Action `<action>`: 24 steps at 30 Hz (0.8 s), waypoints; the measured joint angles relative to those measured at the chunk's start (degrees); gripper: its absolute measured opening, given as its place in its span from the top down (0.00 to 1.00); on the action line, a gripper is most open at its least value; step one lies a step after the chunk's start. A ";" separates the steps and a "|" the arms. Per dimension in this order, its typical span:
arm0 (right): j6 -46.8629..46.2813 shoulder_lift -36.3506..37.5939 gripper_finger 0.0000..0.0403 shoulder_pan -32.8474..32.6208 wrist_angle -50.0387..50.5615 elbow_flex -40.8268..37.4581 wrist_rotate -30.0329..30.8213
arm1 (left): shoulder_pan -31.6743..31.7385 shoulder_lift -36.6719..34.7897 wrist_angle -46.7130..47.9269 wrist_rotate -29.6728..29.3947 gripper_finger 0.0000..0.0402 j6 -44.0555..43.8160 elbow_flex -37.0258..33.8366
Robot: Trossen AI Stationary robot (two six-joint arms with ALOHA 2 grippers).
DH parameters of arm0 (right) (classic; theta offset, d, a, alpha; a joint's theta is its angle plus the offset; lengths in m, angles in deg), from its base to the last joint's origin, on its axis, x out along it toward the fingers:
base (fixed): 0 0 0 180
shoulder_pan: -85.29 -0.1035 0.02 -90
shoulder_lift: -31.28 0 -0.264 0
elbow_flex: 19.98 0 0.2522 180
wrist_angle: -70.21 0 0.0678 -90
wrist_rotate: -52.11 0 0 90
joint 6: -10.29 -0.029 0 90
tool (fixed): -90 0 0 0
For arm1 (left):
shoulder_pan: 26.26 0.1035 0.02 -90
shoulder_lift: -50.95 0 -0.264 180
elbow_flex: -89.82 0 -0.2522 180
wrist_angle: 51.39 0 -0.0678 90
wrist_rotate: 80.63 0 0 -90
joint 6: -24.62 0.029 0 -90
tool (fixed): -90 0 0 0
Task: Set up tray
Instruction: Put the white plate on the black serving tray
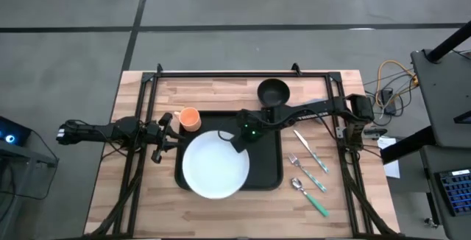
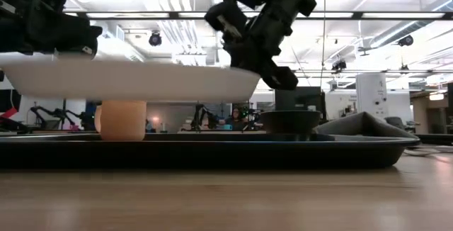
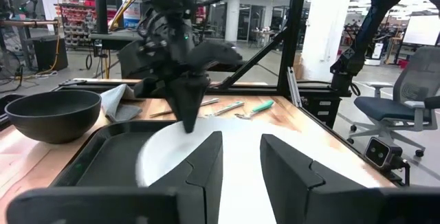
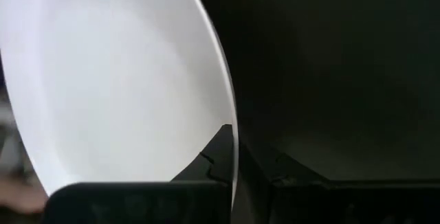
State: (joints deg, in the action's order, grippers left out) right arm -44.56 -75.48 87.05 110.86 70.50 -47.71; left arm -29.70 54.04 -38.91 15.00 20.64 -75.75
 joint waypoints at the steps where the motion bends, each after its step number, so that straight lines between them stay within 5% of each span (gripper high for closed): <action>1: -1.53 -0.02 0.98 0.02 0.04 -0.28 1.04 | -0.02 0.00 0.00 -0.01 0.80 0.00 0.00; 11: -9.53 -0.02 0.98 -1.11 -1.01 -1.19 10.53 | -0.02 0.00 0.00 -0.01 0.80 0.01 0.00; 24: -8.77 -3.51 0.98 -3.11 -6.09 -1.95 15.01 | -0.02 0.00 0.00 0.00 0.80 0.01 0.00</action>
State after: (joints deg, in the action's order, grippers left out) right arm -53.33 -78.99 83.95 104.78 68.55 -32.70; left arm -29.72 54.04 -38.91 15.00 20.65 -75.75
